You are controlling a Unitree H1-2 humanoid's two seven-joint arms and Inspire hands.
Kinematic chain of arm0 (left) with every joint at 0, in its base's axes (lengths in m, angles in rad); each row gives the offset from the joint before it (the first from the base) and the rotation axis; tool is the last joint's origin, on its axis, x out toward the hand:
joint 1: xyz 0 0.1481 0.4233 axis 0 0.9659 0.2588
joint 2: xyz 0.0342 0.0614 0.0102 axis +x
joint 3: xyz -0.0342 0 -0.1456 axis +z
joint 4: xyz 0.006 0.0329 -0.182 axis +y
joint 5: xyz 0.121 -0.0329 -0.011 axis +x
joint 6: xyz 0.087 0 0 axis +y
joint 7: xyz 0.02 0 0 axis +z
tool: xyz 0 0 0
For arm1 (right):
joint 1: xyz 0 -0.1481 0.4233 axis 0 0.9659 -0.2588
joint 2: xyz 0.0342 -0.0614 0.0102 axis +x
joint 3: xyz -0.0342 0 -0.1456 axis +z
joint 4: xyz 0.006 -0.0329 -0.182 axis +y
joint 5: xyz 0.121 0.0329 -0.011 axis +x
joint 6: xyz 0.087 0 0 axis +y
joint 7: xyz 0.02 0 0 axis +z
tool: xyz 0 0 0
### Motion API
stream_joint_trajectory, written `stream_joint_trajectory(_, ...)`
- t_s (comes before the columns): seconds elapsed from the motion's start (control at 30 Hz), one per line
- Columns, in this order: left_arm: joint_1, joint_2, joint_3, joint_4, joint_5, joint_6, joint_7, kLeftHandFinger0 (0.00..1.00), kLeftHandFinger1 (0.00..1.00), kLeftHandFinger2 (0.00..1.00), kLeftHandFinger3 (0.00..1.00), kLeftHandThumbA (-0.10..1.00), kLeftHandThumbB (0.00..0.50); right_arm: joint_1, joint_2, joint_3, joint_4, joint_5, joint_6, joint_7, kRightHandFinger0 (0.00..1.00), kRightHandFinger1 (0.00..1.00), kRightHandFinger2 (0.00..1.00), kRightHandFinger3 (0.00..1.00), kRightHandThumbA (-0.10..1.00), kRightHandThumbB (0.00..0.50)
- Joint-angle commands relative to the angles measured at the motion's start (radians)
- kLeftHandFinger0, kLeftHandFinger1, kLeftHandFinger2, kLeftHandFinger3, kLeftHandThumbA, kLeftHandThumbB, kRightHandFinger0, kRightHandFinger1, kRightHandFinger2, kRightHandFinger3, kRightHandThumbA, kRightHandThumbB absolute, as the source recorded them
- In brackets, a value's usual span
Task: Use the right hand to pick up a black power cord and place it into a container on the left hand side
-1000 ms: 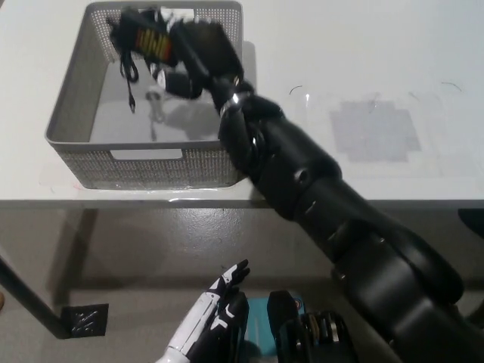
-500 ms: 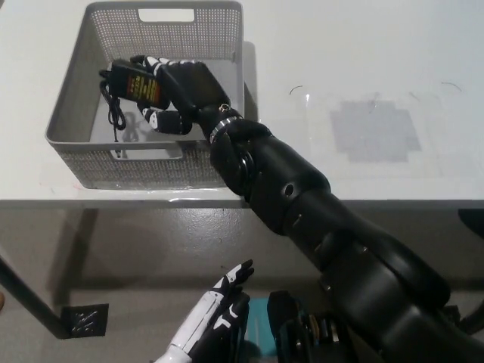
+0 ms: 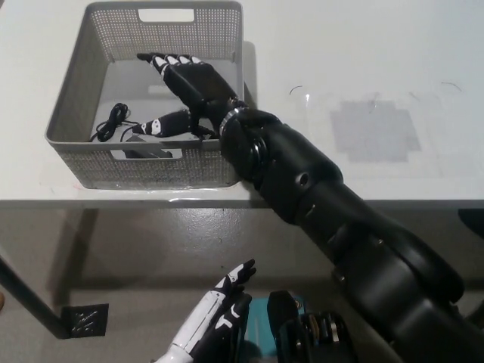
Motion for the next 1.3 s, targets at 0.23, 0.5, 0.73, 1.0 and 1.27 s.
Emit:
stream_joint_trajectory(0.23,-0.018,-0.001,-0.006,-0.008,-0.012,-0.034,-0.012,1.0,1.0,1.0,1.0,1.0,0.09,-0.028,-0.123,-0.171,-0.489,0.18,0.006,0.175,1.0,1.0,1.0,1.0,1.0,0.5)
stream_joint_trajectory(0.5,-0.009,0.001,-0.002,0.002,-0.022,-0.028,-0.015,1.0,1.0,1.0,1.0,1.0,0.053,0.106,-0.176,-0.253,-0.813,0.253,0.105,0.248,1.0,1.0,1.0,1.0,1.0,0.474)
stream_joint_trajectory(0.73,-0.006,0.003,-0.003,-0.001,-0.029,-0.027,-0.019,1.0,1.0,1.0,1.0,1.0,0.039,0.34,-0.196,-0.299,-1.157,0.299,0.191,0.278,1.0,1.0,1.0,1.0,1.0,0.444)
stream_joint_trajectory(1.0,-0.012,0.002,0.004,-0.013,-0.006,-0.024,-0.002,1.0,1.0,1.0,1.0,1.0,0.089,0.637,-0.217,-0.298,-1.403,0.346,0.168,0.297,1.0,1.0,1.0,1.0,1.0,0.454)
stream_joint_trajectory(1.27,-0.028,0.008,0.022,-0.022,-0.043,-0.013,-0.017,1.0,1.0,1.0,1.0,1.0,0.108,0.925,-0.224,-0.274,-1.48,0.365,0.08,0.278,1.0,1.0,1.0,1.0,1.0,0.458)
